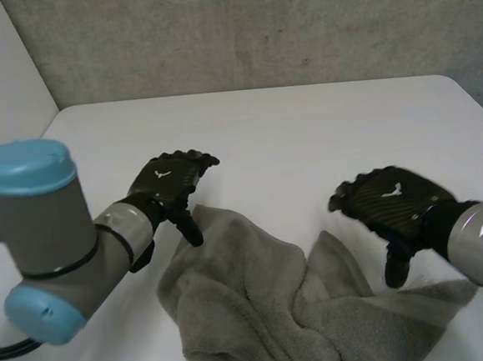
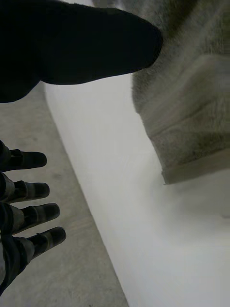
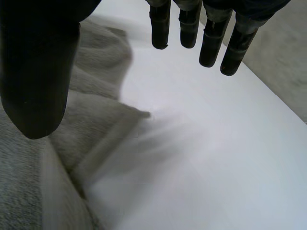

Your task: Fold the towel.

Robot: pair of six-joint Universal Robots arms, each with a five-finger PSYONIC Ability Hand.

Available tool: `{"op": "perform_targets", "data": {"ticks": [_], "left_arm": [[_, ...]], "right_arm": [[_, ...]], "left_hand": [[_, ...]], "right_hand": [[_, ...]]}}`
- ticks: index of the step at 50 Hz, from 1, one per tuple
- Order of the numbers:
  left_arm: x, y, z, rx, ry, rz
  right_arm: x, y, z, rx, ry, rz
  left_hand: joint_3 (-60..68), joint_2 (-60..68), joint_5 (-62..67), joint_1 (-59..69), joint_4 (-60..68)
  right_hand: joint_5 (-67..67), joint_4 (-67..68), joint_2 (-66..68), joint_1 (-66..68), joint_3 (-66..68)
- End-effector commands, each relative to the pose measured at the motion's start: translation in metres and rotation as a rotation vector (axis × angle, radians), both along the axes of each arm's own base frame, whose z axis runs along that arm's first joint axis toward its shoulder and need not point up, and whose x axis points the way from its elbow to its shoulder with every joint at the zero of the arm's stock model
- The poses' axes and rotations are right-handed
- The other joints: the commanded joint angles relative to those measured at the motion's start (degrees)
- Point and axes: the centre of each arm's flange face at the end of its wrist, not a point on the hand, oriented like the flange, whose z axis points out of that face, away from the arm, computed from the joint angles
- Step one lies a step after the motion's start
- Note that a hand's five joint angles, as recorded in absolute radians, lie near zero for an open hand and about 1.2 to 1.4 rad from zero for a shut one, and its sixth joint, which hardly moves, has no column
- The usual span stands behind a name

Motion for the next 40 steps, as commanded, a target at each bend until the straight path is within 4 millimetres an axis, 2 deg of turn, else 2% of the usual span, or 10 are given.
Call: {"op": "perform_targets", "data": {"ticks": [1,13,22,26,28,30,35,37,38,40], "left_arm": [[-0.010,-0.018,-0.024,0.026,-0.161,-0.052],[-0.013,-0.023,-0.056,0.089,-0.285,-0.097],[-0.012,-0.019,-0.059,0.096,-0.301,-0.108],[-0.014,-0.017,-0.058,0.087,-0.300,-0.109],[-0.015,-0.018,-0.055,0.078,-0.295,-0.110],[-0.016,-0.020,-0.052,0.063,-0.287,-0.114],[-0.026,-0.039,-0.020,-0.076,-0.223,-0.087],[-0.034,-0.062,0.025,-0.248,-0.138,-0.017],[-0.034,-0.062,0.025,-0.249,-0.138,-0.017],[-0.035,-0.083,0.092,-0.469,0.001,0.114]], "right_arm": [[-0.019,-0.018,-0.021,0.072,0.005,-0.104],[-0.022,-0.024,-0.075,0.183,0.014,-0.124],[0.001,0.000,-0.098,0.265,-0.002,-0.034],[0.005,-0.008,-0.094,0.198,-0.038,-0.042],[0.009,-0.020,-0.083,0.124,-0.091,-0.056],[0.011,-0.027,-0.074,0.084,-0.119,-0.065],[0.021,-0.054,-0.035,-0.047,-0.217,-0.071],[0.025,-0.066,-0.017,-0.120,-0.252,-0.066],[0.029,-0.080,0.005,-0.219,-0.294,-0.058],[0.034,-0.094,0.029,-0.340,-0.345,-0.044]], "left_hand": [[2.09,1.95,0.46,1.64,1.93],[7.29,7.14,5.66,6.84,7.13],[20.43,20.28,18.80,19.98,20.27],[57.47,57.33,55.84,57.02,57.32],[69.09,68.95,67.47,68.64,68.94],[69.69,69.55,68.06,69.24,69.54],[69.69,69.55,68.06,69.24,69.54],[69.69,69.55,68.06,69.24,69.54],[69.69,69.55,68.06,69.24,69.54],[69.69,69.55,68.06,69.24,69.54]], "right_hand": [[-3.54,-4.81,-4.25,-3.52,-3.88],[-3.54,-4.81,-4.25,-3.52,-3.88],[-2.83,-4.11,-3.54,-2.82,-3.18],[30.69,29.41,29.98,30.71,30.34],[66.32,65.04,65.61,66.33,65.97],[66.46,65.19,65.75,66.48,66.12],[66.46,65.19,65.75,66.48,66.12],[66.46,65.19,65.75,66.48,66.12],[66.46,65.19,65.75,66.48,66.12],[66.46,65.19,65.75,66.48,66.12]]}}
